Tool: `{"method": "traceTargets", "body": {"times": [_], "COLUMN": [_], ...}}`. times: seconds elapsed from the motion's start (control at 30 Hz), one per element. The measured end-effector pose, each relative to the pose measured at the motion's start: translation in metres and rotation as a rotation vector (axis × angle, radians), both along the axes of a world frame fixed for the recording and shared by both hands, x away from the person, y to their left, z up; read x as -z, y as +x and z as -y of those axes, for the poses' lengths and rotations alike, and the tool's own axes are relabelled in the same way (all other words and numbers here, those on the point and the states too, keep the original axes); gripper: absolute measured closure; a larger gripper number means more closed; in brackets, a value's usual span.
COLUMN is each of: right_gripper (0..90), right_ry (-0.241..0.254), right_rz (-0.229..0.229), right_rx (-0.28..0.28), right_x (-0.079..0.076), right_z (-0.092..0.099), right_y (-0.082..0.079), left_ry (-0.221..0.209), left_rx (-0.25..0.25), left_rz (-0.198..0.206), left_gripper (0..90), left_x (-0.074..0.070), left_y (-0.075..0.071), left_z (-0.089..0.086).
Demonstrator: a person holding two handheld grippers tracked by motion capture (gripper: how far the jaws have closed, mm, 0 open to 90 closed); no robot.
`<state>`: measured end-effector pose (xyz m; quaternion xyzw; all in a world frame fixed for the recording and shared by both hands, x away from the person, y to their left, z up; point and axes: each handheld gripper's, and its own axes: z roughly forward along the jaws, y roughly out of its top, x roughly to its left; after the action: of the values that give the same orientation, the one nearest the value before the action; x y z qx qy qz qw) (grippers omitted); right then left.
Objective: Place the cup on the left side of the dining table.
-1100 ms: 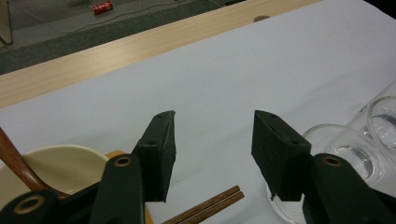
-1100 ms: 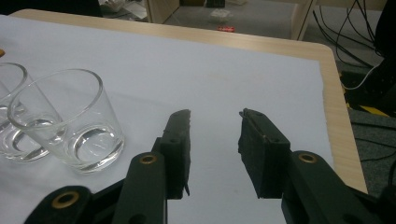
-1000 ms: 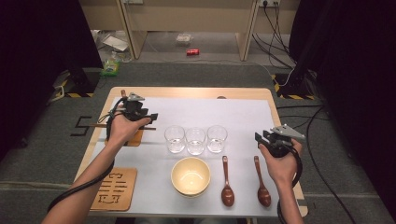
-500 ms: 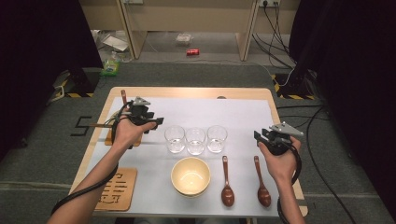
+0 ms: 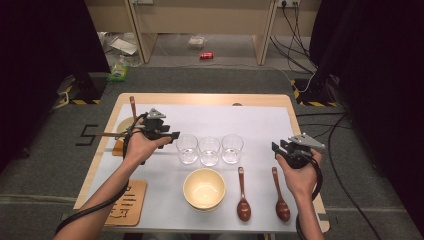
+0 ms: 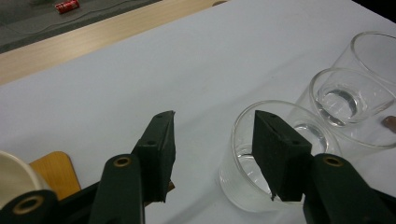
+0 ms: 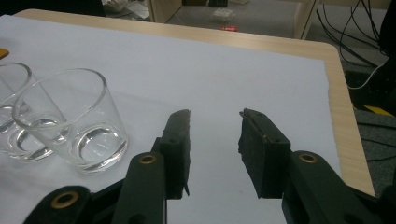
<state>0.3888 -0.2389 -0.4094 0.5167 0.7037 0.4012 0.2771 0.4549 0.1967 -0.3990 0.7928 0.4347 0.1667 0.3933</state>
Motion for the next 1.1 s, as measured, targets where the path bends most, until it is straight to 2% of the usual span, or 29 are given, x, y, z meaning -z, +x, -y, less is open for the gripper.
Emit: {"method": "traceTargets", "body": {"times": [0.2,0.5,0.7,0.87,1.1], "right_gripper": [62.9,62.7,62.5,62.4,62.4], "right_ry": [0.0,0.002,0.003,0.004,0.005], "right_rz": [0.006,-0.001,-0.002,-0.005,-0.009], "right_rx": [-0.006,-0.004,-0.005,-0.003,-0.003], "right_x": [-0.003,-0.001,-0.001,0.0,0.002], "right_z": [-0.004,-0.002,-0.001,0.0,0.001], "right_y": [-0.001,-0.004,-0.003,-0.004,-0.004], "left_ry": [0.011,0.037,0.064,0.101,0.127], "left_rx": [0.012,0.016,0.02,0.022,0.018], "left_rz": [-0.025,-0.069,-0.08,-0.091,-0.104], "left_gripper": [49.8,54.2,57.6,63.6,70.3], "left_x": [0.008,0.019,0.023,0.027,0.029], "left_y": [-0.004,-0.003,0.0,0.001,0.005], "left_z": [0.007,0.018,0.026,0.03,0.034]}}
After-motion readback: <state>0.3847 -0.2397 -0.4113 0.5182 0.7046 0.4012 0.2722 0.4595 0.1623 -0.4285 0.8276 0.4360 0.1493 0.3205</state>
